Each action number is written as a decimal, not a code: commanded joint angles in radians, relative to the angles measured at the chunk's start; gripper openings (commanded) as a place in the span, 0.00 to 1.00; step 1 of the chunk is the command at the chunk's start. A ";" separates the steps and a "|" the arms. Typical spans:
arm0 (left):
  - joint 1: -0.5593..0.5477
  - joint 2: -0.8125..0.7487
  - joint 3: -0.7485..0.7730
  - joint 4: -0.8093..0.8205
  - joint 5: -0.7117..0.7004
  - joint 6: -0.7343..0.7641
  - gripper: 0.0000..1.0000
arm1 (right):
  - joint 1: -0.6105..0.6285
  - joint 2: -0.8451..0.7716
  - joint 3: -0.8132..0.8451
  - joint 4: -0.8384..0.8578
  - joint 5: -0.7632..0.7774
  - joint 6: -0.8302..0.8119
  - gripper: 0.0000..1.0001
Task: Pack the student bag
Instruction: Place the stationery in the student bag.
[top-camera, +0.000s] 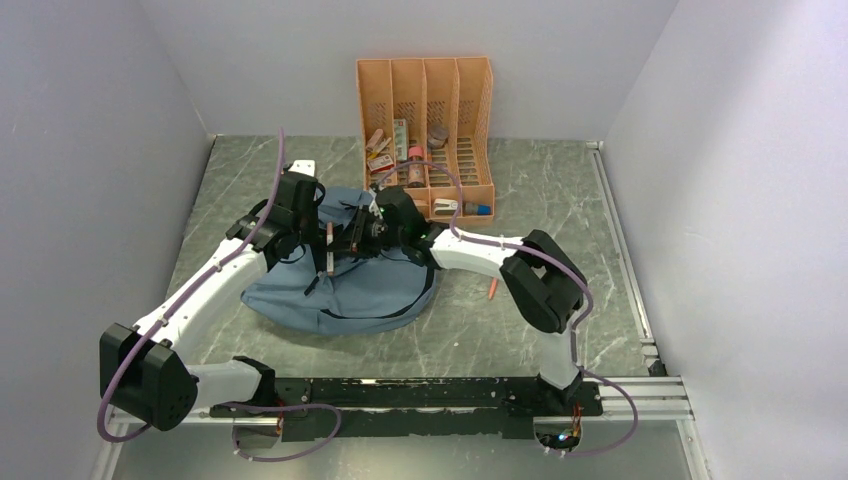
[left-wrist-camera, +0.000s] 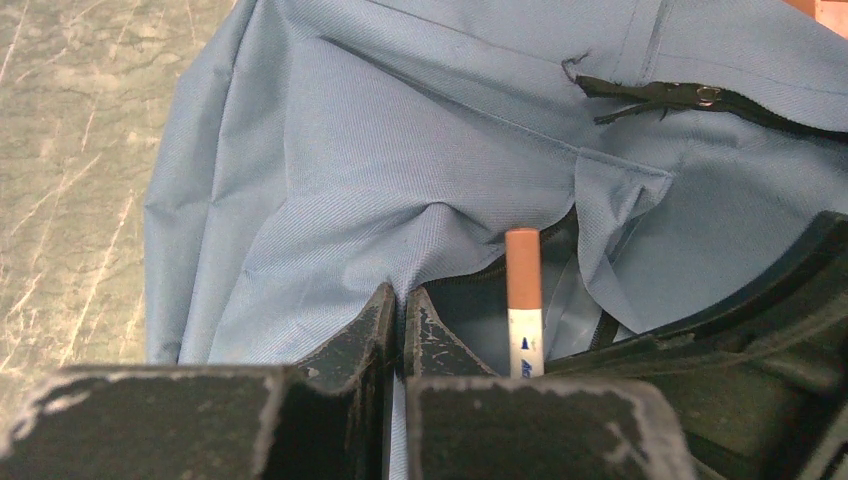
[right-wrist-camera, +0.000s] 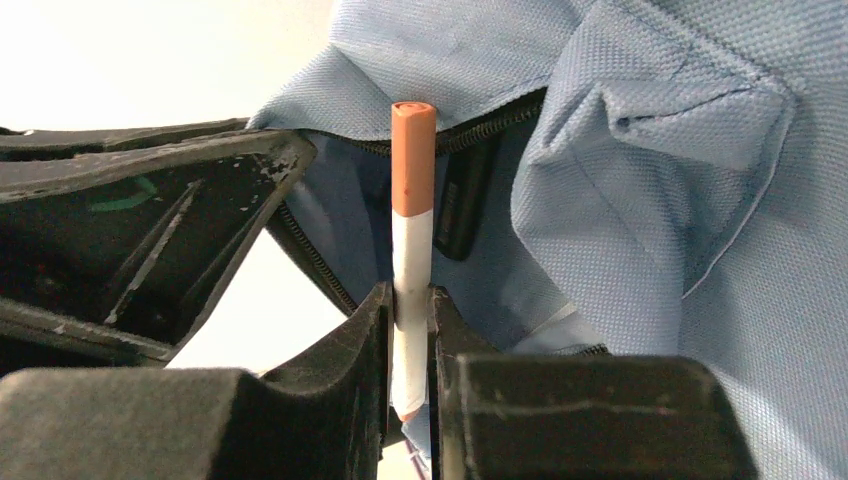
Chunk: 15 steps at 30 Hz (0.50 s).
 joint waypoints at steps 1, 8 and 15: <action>0.012 -0.026 0.021 0.054 -0.022 0.002 0.05 | 0.005 0.037 0.036 0.006 -0.068 0.028 0.00; 0.012 -0.024 0.020 0.056 -0.021 0.002 0.05 | 0.018 0.071 0.054 -0.012 -0.104 0.032 0.00; 0.012 -0.024 0.021 0.056 -0.026 0.002 0.05 | 0.027 0.075 0.059 -0.040 -0.121 0.026 0.00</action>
